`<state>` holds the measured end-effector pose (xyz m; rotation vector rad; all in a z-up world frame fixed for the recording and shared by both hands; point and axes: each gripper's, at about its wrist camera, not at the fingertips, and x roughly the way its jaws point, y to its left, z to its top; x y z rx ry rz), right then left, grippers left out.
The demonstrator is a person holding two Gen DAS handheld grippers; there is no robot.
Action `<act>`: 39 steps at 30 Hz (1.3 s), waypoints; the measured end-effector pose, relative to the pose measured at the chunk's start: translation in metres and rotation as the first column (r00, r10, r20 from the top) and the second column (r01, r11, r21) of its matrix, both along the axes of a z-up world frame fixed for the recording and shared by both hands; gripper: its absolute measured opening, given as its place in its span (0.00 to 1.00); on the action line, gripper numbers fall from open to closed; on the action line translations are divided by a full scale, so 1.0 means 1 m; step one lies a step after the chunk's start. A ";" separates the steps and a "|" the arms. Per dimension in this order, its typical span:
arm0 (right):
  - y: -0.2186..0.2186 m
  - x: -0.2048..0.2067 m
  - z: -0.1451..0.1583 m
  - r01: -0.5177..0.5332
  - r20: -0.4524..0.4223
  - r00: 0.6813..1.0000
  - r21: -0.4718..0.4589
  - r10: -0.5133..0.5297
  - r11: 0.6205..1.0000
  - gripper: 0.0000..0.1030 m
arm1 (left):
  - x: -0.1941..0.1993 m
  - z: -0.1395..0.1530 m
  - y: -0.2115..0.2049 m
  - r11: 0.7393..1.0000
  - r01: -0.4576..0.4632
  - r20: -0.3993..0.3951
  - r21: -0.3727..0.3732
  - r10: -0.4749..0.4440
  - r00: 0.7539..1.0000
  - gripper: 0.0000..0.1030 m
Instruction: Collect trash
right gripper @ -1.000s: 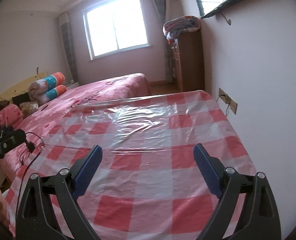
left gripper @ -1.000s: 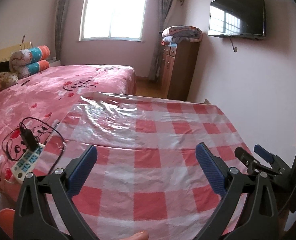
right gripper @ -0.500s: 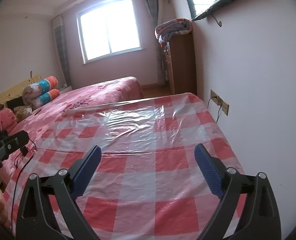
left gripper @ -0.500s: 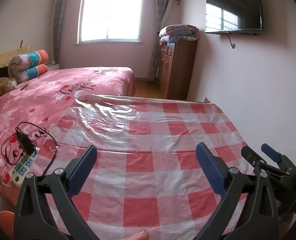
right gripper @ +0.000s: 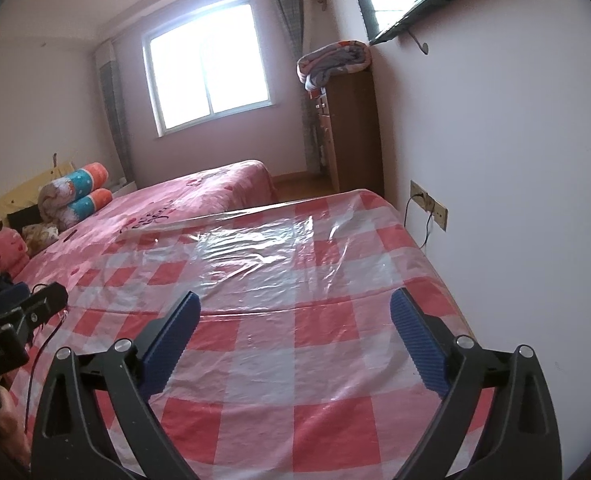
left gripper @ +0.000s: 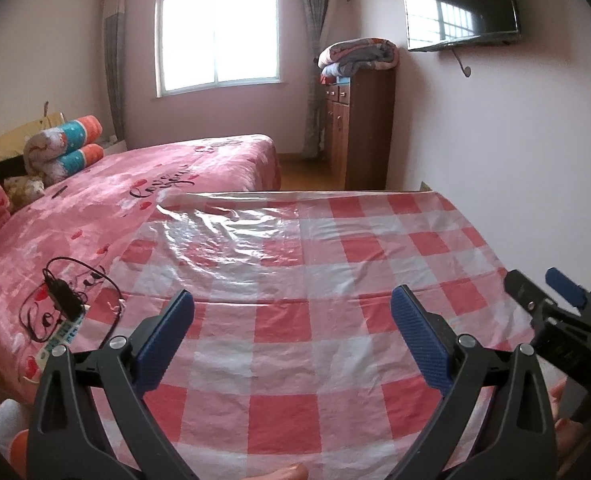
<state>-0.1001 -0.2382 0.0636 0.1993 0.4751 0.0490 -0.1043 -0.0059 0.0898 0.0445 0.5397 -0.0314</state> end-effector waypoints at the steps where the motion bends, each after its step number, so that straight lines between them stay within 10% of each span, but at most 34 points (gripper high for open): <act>1: 0.000 0.000 0.000 0.001 0.000 1.000 0.002 -0.001 1.000 0.92 | 0.000 0.000 0.000 1.000 0.001 0.001 0.001 -0.001 1.000 0.96; 39: 0.012 -0.002 -0.001 -0.063 -0.003 0.998 0.012 0.063 0.998 0.92 | 0.001 -0.008 0.000 1.000 0.009 -0.006 -0.004 -0.009 1.000 0.96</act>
